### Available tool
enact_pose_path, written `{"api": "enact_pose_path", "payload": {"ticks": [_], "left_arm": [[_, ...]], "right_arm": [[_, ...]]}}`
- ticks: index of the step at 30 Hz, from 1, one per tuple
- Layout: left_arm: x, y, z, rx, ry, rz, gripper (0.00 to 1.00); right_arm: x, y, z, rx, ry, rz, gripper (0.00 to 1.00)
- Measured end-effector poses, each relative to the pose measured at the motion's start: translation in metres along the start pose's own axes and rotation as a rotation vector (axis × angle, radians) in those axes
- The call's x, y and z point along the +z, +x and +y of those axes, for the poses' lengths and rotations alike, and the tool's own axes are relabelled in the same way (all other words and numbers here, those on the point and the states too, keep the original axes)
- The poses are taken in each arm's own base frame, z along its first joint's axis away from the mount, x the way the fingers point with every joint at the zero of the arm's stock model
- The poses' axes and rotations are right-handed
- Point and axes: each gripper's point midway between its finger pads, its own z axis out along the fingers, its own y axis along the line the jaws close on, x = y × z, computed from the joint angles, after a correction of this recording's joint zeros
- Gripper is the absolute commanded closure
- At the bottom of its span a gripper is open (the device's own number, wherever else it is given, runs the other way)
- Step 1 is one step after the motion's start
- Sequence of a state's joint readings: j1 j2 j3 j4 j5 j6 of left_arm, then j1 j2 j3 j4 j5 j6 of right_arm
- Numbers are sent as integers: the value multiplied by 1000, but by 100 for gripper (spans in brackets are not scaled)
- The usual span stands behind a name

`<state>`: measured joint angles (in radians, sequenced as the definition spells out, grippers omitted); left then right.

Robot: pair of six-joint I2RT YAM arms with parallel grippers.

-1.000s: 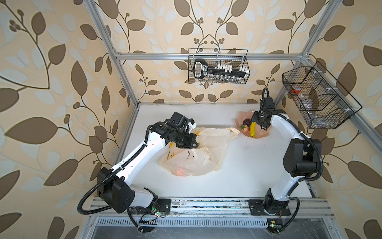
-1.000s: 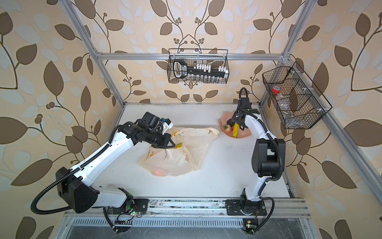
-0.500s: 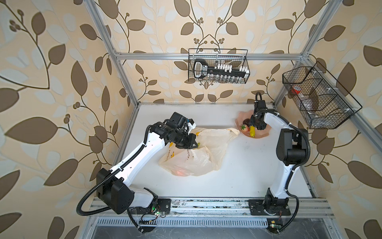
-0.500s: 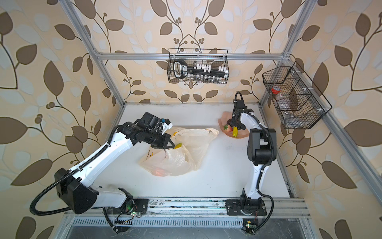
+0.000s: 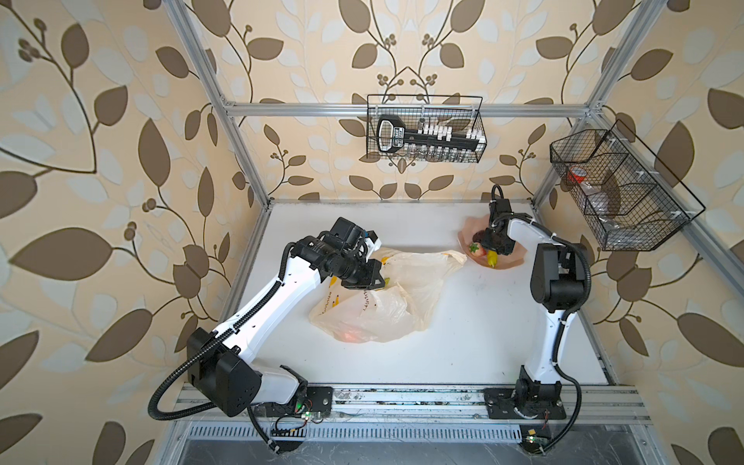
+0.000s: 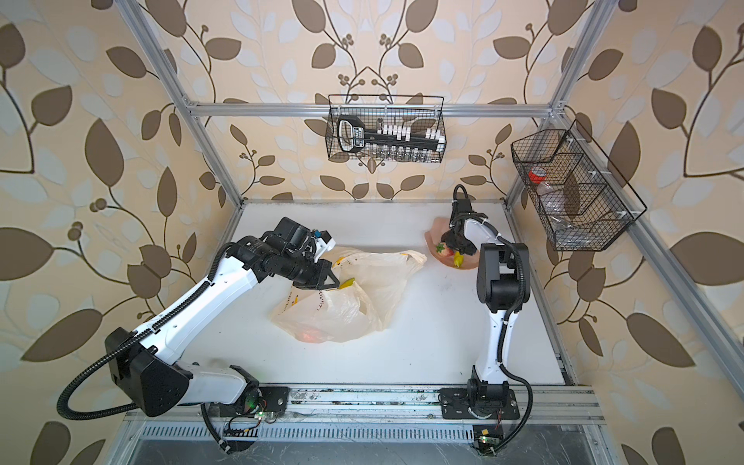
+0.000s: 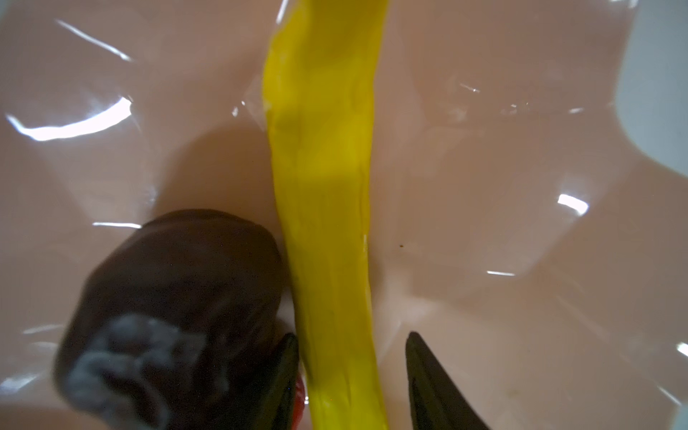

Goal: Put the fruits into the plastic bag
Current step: 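Lower the right gripper into the bowl toward the long yellow banana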

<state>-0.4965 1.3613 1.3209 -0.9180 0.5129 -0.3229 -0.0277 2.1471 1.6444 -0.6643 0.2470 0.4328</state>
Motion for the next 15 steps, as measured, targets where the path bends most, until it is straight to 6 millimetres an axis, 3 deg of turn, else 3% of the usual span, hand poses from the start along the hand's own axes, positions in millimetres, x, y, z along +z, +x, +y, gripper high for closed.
{"api": "enact_pose_path", "payload": {"ticks": [15], "left_arm": [[-1, -1, -1, 1, 0, -1, 100]], "right_arm": [[7, 4, 0, -18, 7, 20, 72]]}}
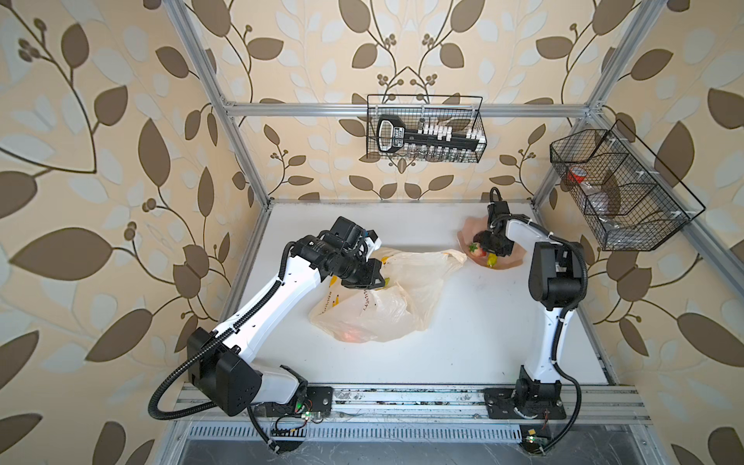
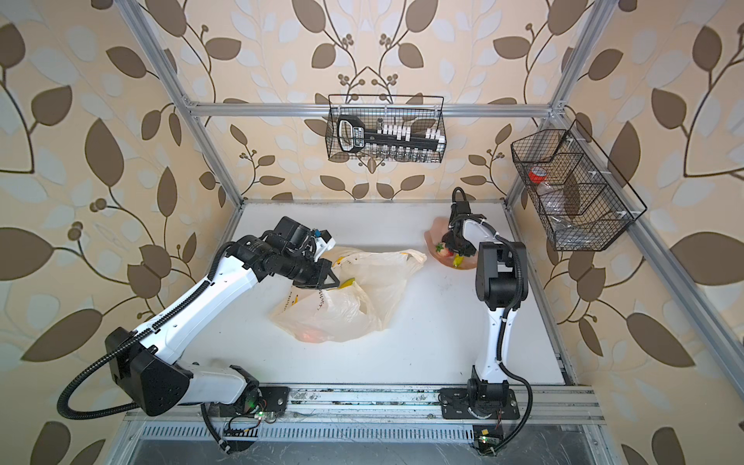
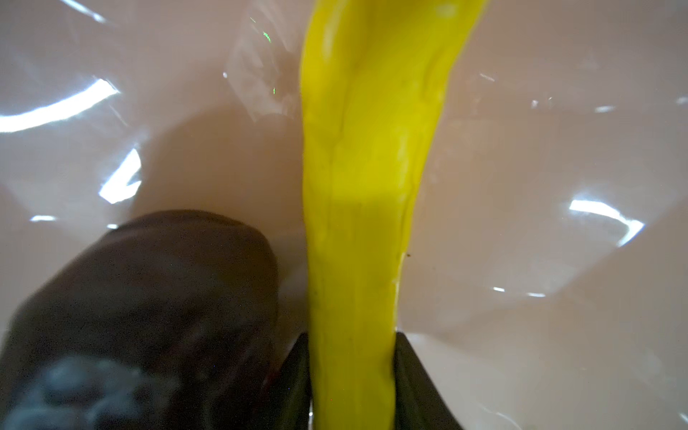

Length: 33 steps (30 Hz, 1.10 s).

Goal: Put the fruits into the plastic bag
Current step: 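Lower the right gripper into the bowl toward the long yellow banana, then close the right gripper on the banana and lift it from the bowl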

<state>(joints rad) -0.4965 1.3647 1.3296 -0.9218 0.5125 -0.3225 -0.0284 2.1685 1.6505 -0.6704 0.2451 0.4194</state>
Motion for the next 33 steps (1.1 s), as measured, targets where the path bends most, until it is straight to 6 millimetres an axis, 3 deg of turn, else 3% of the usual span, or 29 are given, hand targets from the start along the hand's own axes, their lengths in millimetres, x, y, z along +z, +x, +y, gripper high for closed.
{"api": "enact_pose_path", "payload": {"ticks": [12, 23, 33], "left_arm": [[0, -1, 0, 1, 1, -1, 100], [0, -1, 0, 1, 1, -1, 100], [0, -1, 0, 1, 1, -1, 100]], "right_arm": [[-6, -2, 0, 4, -7, -9, 78], [-76, -27, -6, 45, -83, -148, 82], [-126, -35, 0, 96, -210, -225, 82]]}}
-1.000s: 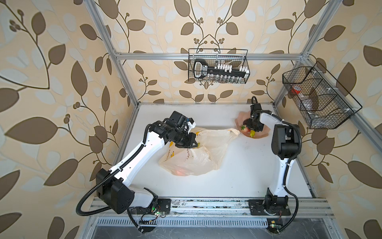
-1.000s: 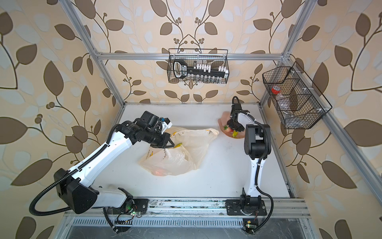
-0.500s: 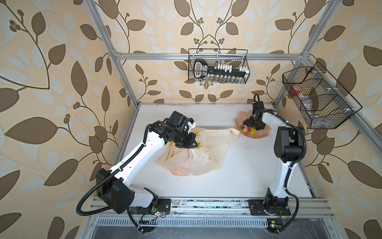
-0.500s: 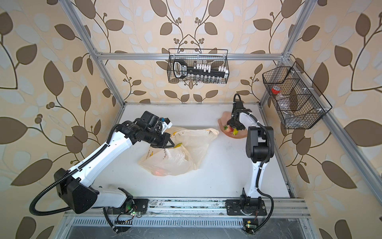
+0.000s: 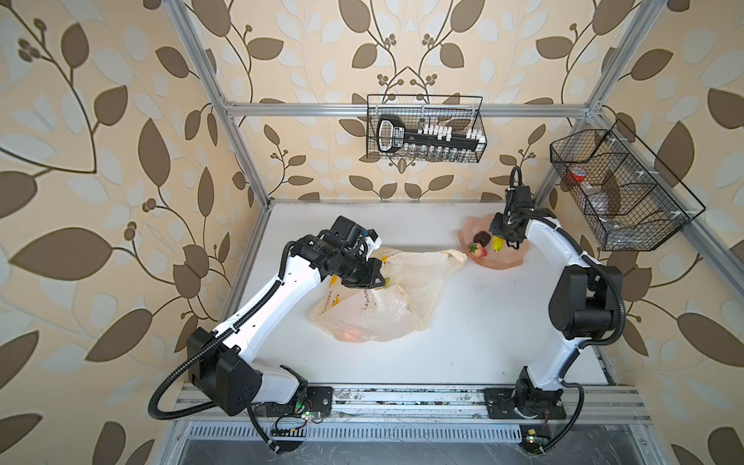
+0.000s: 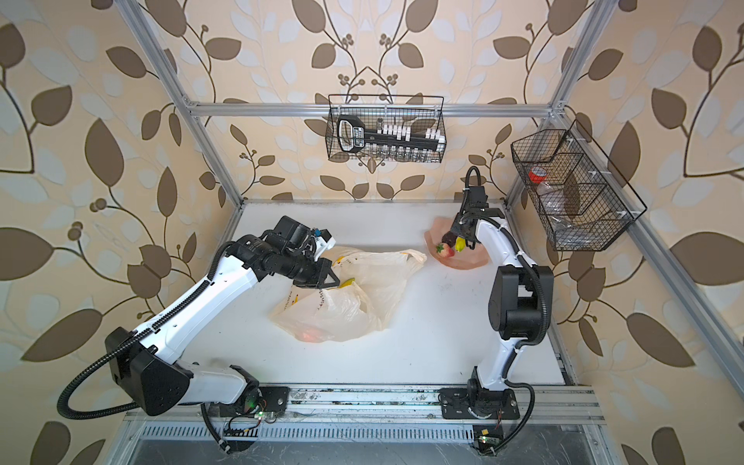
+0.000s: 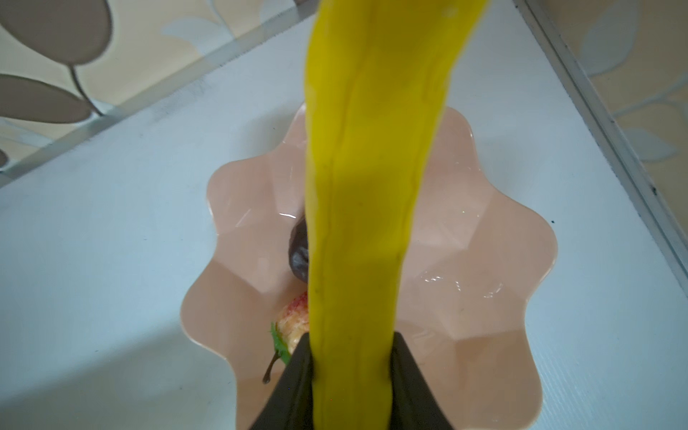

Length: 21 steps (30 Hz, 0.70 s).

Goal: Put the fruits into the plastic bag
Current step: 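Close the right gripper on the banana and lift it from the bowl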

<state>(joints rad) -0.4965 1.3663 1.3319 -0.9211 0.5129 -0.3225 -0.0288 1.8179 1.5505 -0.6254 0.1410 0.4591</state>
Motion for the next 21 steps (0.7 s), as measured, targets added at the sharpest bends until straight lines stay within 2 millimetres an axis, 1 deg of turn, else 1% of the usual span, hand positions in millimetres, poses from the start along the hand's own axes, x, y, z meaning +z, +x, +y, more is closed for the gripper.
{"api": "enact_pose_path", "payload": {"ticks": [4, 8, 13, 21], "left_arm": [[0, 0, 0, 0, 0, 0, 100], [0, 0, 0, 1, 0, -1, 100], [0, -1, 0, 2, 0, -3, 100], [0, -1, -1, 2, 1, -4, 100]], "right_arm": [[-19, -5, 8, 42, -81, -25, 82], [-36, 4, 13, 87, -167, -26, 82], [-56, 25, 20, 139, -294, -11, 83], [-86, 68, 24, 262, -506, 14, 83]]}}
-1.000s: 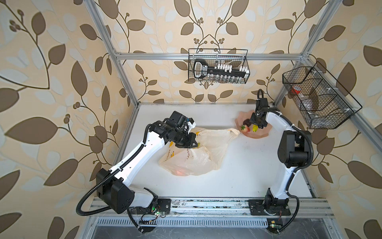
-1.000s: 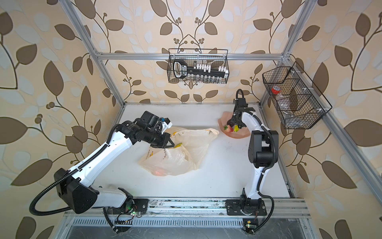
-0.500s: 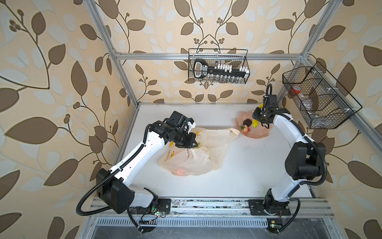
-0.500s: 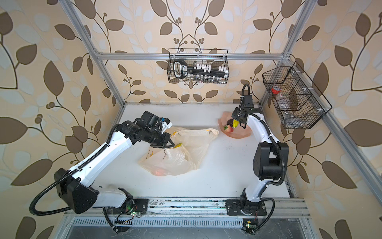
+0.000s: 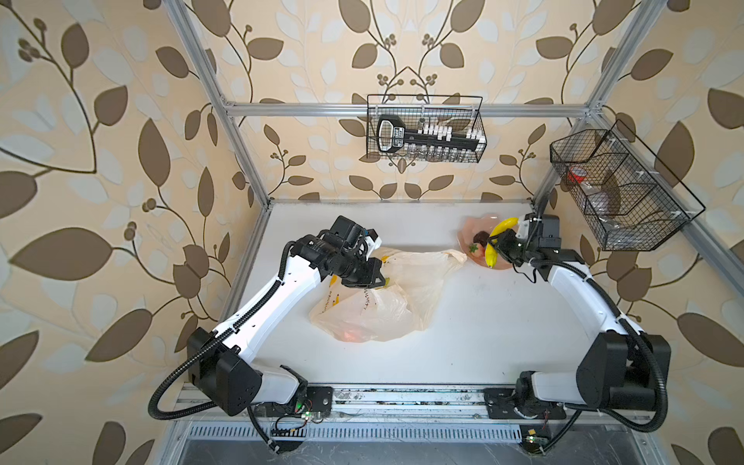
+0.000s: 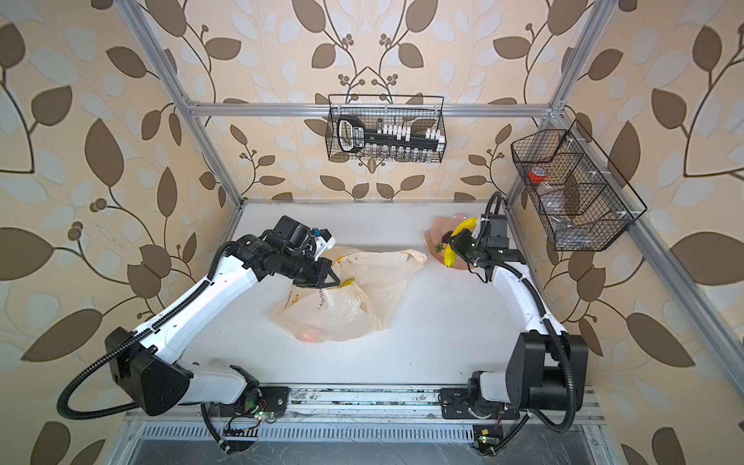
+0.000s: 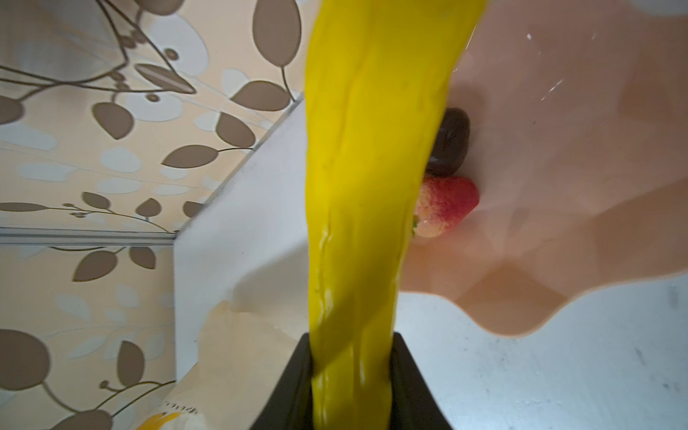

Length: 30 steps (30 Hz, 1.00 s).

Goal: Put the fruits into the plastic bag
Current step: 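Carry the banana with the right gripper toward the bag's opening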

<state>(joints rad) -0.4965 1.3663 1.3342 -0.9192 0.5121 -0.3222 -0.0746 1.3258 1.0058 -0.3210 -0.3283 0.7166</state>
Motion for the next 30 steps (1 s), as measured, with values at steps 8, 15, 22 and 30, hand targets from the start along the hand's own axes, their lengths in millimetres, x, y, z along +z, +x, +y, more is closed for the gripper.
{"api": "enact_pose_path", "payload": {"ticks": [8, 15, 22, 30], "left_arm": [[-1, -2, -2, 4, 3, -7, 100], [-1, -2, -2, 4, 3, -7, 100], [-1, -2, -2, 4, 3, -7, 100], [-1, -2, -2, 4, 3, -7, 100]], "right_arm": [[-21, 47, 10, 115, -222, 36, 83], [-30, 103, -9, 254, -340, 103, 85], [-44, 126, -5, 280, -435, 138, 85], [-44, 140, -2, 295, -461, 187, 86]]}}
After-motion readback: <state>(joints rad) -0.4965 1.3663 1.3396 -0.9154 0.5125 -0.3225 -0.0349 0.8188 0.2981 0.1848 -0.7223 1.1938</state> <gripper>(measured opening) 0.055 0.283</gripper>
